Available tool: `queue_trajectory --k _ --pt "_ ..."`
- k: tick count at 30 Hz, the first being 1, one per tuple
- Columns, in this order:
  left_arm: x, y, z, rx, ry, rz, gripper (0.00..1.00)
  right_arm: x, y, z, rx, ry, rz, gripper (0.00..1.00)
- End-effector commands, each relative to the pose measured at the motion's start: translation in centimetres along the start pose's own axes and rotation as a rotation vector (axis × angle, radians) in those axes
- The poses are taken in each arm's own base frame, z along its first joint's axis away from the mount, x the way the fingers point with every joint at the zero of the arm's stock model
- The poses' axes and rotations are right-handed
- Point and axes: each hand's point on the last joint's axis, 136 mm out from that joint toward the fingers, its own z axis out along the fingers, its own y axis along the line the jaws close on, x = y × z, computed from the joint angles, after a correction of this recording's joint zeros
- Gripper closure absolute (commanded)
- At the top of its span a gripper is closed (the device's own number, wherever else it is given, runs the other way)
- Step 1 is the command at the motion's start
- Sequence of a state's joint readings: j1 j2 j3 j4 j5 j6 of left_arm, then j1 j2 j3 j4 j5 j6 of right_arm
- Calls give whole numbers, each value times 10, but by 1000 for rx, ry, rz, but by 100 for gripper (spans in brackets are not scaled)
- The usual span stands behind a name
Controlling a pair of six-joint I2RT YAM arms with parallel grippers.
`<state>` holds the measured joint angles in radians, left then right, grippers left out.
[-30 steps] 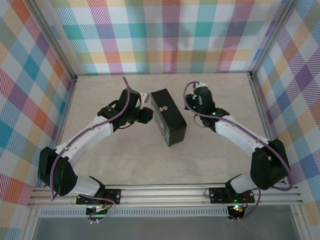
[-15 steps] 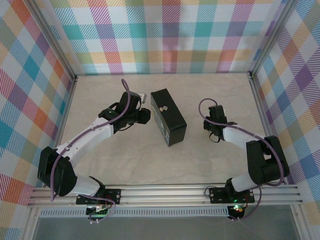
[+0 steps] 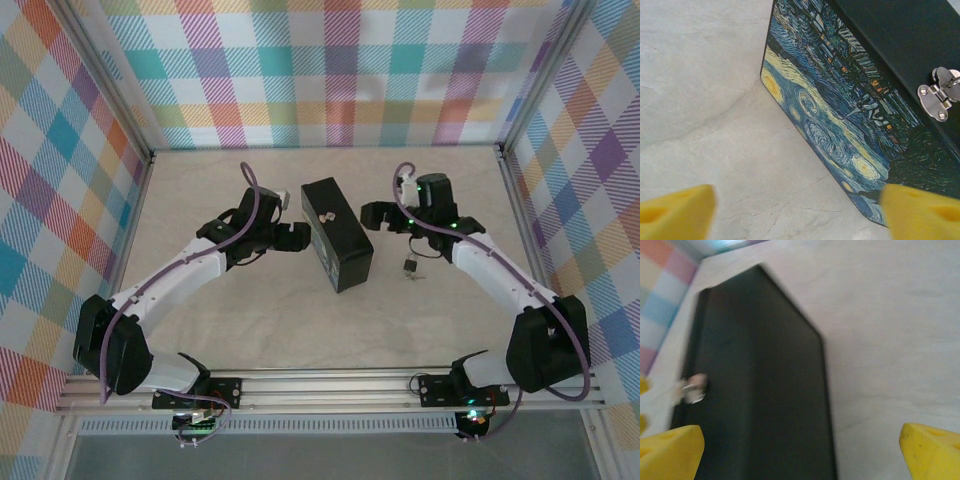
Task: Unlock a padlock with a key
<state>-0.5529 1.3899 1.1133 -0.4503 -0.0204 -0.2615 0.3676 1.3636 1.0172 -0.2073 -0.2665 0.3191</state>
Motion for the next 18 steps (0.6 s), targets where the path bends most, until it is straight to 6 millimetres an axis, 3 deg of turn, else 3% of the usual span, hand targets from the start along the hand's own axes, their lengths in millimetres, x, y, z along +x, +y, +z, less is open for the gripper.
queue_trajectory --k 1,4,7,18 --pt "-6 9 -10 -34 -24 -27 0 24 40 0 -123 99 -69 0" --pt "-7 19 -14 -79 -36 -37 0 37 54 10 -107 163 -124 0" --pt "-8 26 -18 -103 -48 -59 0 47 54 21 -53 215 -153 0" --pt "-1 40 -23 -139 -51 -90 0 59 59 30 72 286 -263 0"
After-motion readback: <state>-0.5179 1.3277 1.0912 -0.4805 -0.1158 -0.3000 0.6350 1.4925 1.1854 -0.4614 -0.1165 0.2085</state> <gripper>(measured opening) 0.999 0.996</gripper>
